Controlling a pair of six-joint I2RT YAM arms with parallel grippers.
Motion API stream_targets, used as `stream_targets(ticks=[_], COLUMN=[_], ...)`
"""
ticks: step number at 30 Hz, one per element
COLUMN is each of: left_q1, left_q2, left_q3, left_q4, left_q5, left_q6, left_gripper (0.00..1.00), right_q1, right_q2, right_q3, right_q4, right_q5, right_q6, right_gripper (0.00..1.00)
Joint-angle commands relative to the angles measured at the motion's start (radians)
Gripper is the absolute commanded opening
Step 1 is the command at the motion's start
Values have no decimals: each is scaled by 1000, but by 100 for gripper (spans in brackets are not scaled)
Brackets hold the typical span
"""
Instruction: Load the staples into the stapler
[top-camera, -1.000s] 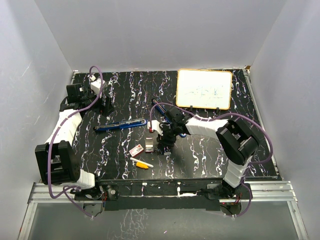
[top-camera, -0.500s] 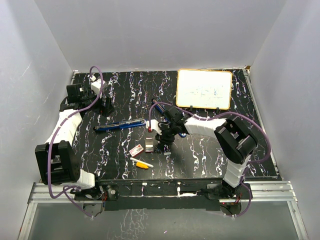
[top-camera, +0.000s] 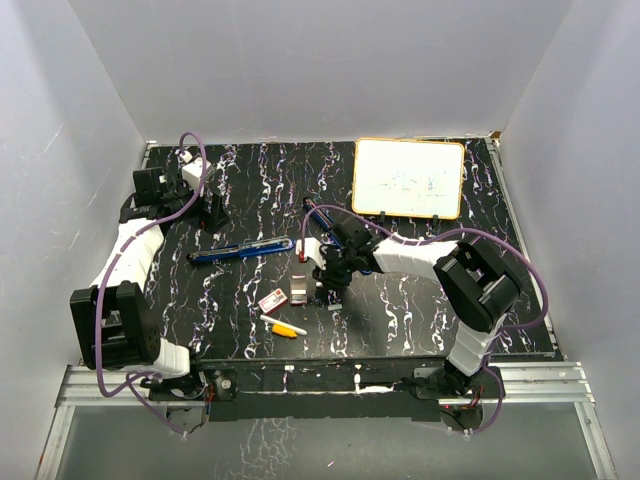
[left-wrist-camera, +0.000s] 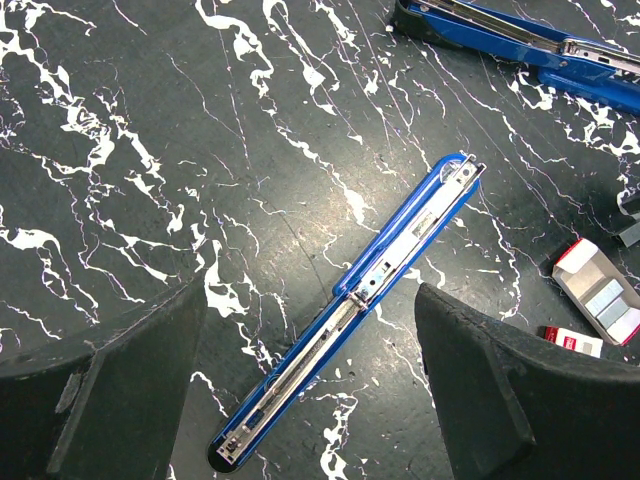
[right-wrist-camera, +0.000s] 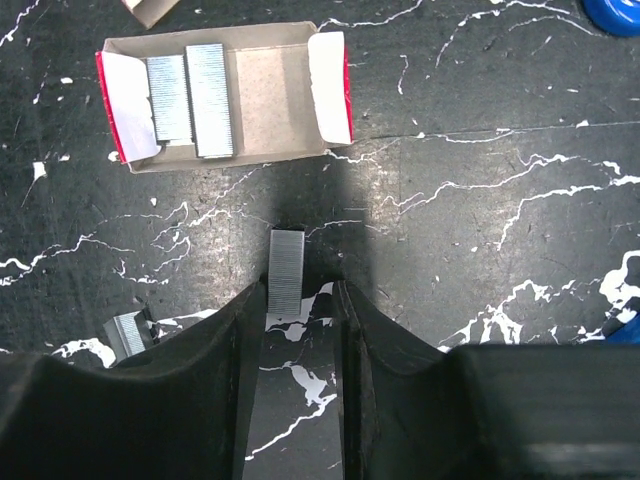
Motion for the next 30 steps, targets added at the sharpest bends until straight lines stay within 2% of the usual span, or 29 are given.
stream_targets(ticks=[1, 13, 26, 30], left_q1=[-3, -2, -3, -3], left_q2=[-41, -50, -58, -58], left_q3=[2, -3, -7, -7], left_q4=[-7, -5, -6, -6], left_q5=[34, 29, 23, 23], left_q6=[14, 19, 28, 28], left_gripper=[83, 83, 84, 84], right_q1=[10, 63, 89, 88], right_q2=[3, 53, 105, 90], right_q3=[-11, 57, 117, 114], right_q4=[37, 16, -75, -89], right_q5=[49, 100, 153, 158], right_q6=[85, 157, 155, 148], right_gripper=[36, 41, 36, 41])
